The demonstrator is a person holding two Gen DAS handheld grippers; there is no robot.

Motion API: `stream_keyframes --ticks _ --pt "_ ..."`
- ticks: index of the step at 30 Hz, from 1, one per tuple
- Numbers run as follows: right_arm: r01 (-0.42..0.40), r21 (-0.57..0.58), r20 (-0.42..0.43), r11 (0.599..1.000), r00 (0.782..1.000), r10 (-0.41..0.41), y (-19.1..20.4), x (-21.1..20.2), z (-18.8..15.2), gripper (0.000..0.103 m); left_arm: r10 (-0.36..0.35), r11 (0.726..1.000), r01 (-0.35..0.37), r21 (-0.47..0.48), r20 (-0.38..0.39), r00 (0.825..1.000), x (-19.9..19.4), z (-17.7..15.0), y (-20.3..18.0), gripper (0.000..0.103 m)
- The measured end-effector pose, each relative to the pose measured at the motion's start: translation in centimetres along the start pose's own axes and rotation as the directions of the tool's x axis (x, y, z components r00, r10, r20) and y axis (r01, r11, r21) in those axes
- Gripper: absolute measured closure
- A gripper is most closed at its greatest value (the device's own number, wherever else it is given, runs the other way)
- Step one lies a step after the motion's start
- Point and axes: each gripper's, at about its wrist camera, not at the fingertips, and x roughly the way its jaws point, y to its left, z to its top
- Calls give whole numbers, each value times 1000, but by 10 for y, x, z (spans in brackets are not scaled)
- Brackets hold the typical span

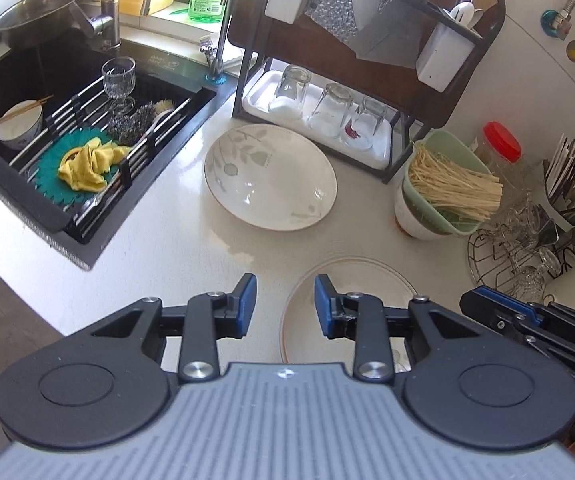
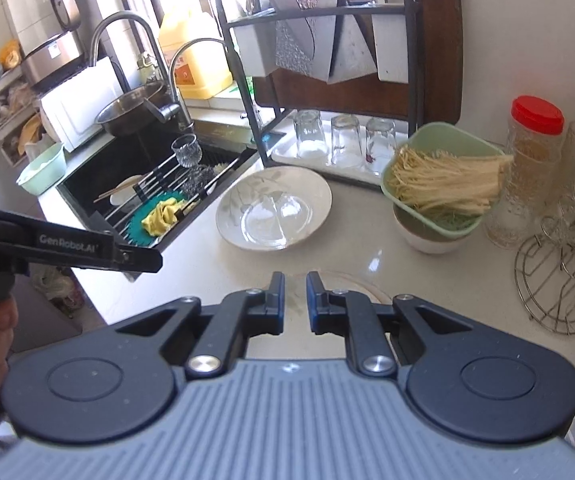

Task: Organize plates and bowls

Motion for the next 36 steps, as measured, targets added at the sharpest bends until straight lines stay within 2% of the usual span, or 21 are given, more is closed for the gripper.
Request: stream_keyframes --ticks 5,9,20,27,31,32,35,36 --pt "11 35 14 999 1000 -11 7 16 13 88 -18 1000 18 21 -6 1000 10 25 14 67" --pt "51 26 32 998 998 -52 13 26 24 88 -28 999 29 27 -18 999 24 42 25 67" --pt "92 84 -12 992 996 -91 23 67 37 88 -53 996 57 63 -72 996 58 73 48 67" --pt "101 142 -40 985 995 -96 29 97 43 88 -54 994 65 86 -119 991 85 91 67 55" --pt "163 180 -63 970 986 -154 28 118 49 87 -56 992 72 105 -148 987 105 101 80 53" --pt "171 192 -66 966 985 -161 27 123 50 87 -57 991 74 107 -156 986 112 104 83 53" --pt "204 236 -83 950 978 -189 21 138 54 72 -53 989 76 128 -174 983 131 116 91 53" --pt "207 243 -86 948 978 -192 20 144 56 72 -50 988 76 136 -182 982 138 120 92 53"
